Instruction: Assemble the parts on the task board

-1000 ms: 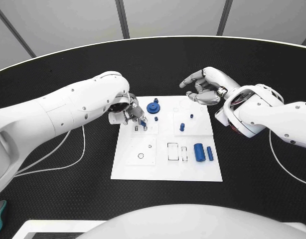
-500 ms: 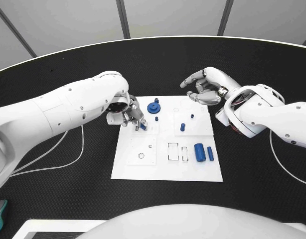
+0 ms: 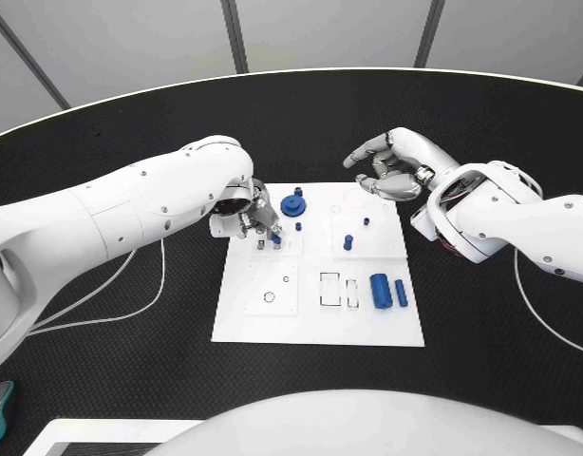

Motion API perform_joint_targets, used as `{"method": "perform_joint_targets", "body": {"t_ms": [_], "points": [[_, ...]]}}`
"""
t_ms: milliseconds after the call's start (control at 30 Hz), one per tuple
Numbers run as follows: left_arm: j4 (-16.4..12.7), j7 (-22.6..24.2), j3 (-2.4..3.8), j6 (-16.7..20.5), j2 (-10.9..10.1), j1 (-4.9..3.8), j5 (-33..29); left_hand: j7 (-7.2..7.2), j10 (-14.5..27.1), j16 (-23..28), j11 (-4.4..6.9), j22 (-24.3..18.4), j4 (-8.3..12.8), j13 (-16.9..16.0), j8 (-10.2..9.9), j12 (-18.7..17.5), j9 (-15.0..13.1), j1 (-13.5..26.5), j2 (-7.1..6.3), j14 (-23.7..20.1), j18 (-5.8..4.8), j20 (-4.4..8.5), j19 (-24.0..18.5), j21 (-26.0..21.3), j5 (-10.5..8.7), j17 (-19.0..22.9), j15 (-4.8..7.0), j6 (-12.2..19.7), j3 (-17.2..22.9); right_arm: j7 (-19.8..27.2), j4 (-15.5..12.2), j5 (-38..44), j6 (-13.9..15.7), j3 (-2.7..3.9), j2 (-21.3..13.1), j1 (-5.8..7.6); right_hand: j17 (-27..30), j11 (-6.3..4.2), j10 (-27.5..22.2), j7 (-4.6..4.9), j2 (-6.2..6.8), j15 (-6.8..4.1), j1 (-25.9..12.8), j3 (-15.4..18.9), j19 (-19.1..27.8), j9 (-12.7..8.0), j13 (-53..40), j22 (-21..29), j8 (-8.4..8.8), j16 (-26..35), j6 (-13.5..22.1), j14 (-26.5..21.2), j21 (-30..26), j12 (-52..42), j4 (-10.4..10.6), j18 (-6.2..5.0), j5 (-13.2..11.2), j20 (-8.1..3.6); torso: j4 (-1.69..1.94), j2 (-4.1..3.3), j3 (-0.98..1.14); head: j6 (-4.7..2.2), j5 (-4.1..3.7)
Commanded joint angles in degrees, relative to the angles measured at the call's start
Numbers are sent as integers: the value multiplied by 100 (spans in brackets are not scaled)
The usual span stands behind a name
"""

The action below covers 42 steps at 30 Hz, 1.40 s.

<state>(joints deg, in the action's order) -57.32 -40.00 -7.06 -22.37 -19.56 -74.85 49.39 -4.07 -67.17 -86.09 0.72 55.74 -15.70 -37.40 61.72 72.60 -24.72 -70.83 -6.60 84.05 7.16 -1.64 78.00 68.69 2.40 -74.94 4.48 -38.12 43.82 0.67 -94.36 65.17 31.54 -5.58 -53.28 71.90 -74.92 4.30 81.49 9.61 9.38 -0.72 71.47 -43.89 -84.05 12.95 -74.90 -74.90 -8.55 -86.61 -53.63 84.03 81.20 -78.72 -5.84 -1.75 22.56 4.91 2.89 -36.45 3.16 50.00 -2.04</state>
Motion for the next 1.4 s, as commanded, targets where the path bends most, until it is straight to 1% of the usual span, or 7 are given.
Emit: {"method": "perform_joint_targets", "body": {"t_ms": [33,533,1000,1233,1400], "points": [[8,-150,0,-26,9,1,9,41,-28,9,-1,5,630,-9,37,38,-11,-78,38,351,-44,-12,36,20,37,-558,-16,-54,635,-1,-1,0,0,0,-1,0,-809,-4,-19,3,-10,36,-68,10,-225,-8,-402,-820,26,35,-39,435,4,1,-24,-58,11,38,1,2,-1,0,-6],[65,-161,-1,-60,53,8,29,43,-35,9,2,8,645,-12,38,39,-19,-78,32,351,-44,-11,39,24,37,-557,-14,-57,647,0,3,0,1,0,3,0,-809,-4,-19,3,-10,36,-68,10,-225,-8,-402,-820,26,35,-39,435,4,1,-24,-58,11,38,0,2,-1,0,4],[65,-169,-1,-78,54,28,145,44,-42,9,2,21,652,-21,38,42,-22,-78,29,352,-47,-10,45,32,37,-558,-13,-58,651,1,5,0,-2,0,5,0,-809,-4,-19,3,-10,36,-68,10,-225,-8,-402,-820,26,35,-39,435,4,1,-24,-58,11,38,2,6,-4,0,4],[56,-171,-1,-94,48,33,152,44,-42,9,2,21,652,-21,38,42,-22,-78,29,352,-47,-10,45,32,37,-558,-13,-58,651,2,7,0,-6,0,10,0,-810,-4,-20,3,-10,37,-71,14,-225,-8,-401,-820,25,34,-51,436,2,2,-23,-58,12,39,6,-1,-3,0,6],[48,-172,-1,-131,42,36,154,44,-42,9,2,21,652,-21,38,42,-22,-78,29,352,-47,-10,45,32,37,-558,-13,-58,651,1,8,0,-7,0,11,0,-810,-4,-20,3,-10,37,-71,14,-225,-8,-401,-820,25,34,-51,436,2,2,-23,-58,12,39,3,0,-3,0,4]]}}
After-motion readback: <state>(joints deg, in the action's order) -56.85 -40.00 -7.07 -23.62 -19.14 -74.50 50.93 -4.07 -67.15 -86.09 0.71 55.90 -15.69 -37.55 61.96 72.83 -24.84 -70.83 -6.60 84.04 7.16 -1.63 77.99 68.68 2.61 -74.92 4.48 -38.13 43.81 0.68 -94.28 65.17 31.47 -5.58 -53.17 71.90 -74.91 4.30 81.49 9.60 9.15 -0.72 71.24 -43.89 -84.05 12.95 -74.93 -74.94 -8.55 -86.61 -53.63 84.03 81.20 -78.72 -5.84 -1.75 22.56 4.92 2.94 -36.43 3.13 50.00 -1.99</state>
